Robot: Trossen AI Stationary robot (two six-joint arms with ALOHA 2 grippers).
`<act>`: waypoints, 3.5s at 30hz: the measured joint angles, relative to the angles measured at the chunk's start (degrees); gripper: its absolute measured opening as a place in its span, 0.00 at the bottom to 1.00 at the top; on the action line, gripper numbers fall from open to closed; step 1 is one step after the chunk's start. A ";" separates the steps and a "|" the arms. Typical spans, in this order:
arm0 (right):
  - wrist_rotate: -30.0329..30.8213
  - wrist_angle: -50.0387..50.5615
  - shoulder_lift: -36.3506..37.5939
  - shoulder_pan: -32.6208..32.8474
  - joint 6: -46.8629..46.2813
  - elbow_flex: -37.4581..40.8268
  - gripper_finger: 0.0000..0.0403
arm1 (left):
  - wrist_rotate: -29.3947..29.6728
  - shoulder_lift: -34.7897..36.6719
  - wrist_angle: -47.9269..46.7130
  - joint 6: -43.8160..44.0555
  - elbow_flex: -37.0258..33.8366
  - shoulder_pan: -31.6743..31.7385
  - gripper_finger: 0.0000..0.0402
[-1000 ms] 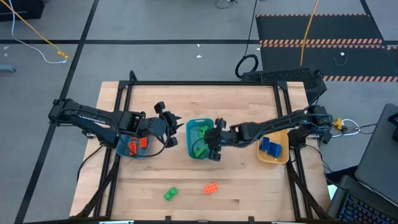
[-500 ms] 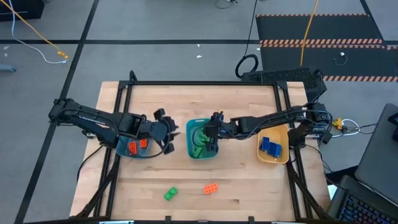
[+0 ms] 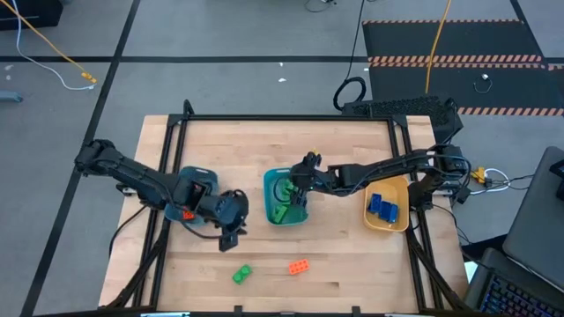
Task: Sort & place blocks by color
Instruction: Put the green game piece into the light blue bin, then put the orange game piece into the dark blue bin
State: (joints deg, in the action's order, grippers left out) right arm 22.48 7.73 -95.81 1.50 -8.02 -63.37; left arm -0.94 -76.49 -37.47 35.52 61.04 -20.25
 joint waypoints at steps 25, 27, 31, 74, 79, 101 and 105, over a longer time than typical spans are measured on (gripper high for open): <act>3.39 -3.33 11.19 -1.05 7.09 2.78 0.94 | -1.62 -24.53 -19.98 16.61 19.21 -11.46 0.32; 3.59 -3.35 13.90 -1.07 8.06 3.75 0.94 | -1.64 -25.12 -16.85 16.30 19.26 -11.96 0.35; 7.85 -3.26 19.18 -1.46 11.05 6.07 0.94 | -1.99 -25.61 -14.47 20.37 19.26 -12.28 0.47; 10.81 -18.58 36.22 0.04 10.63 19.49 0.94 | -0.06 -37.38 -23.34 12.53 19.54 -6.86 0.33; 12.35 -18.63 36.22 0.87 10.46 19.49 0.94 | 13.00 -30.82 -30.38 6.27 22.56 -1.06 0.33; 11.82 -17.29 36.06 1.25 8.05 21.75 0.94 | 21.03 -28.67 -5.80 -9.42 21.79 16.12 0.73; 11.97 -15.60 36.08 1.25 8.12 21.75 0.94 | 19.08 -27.21 -5.65 -10.65 21.79 16.87 0.81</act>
State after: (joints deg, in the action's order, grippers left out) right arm 34.45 -7.87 -59.73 2.74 0.10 -41.63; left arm 18.14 -103.70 -43.13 24.87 82.83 -3.37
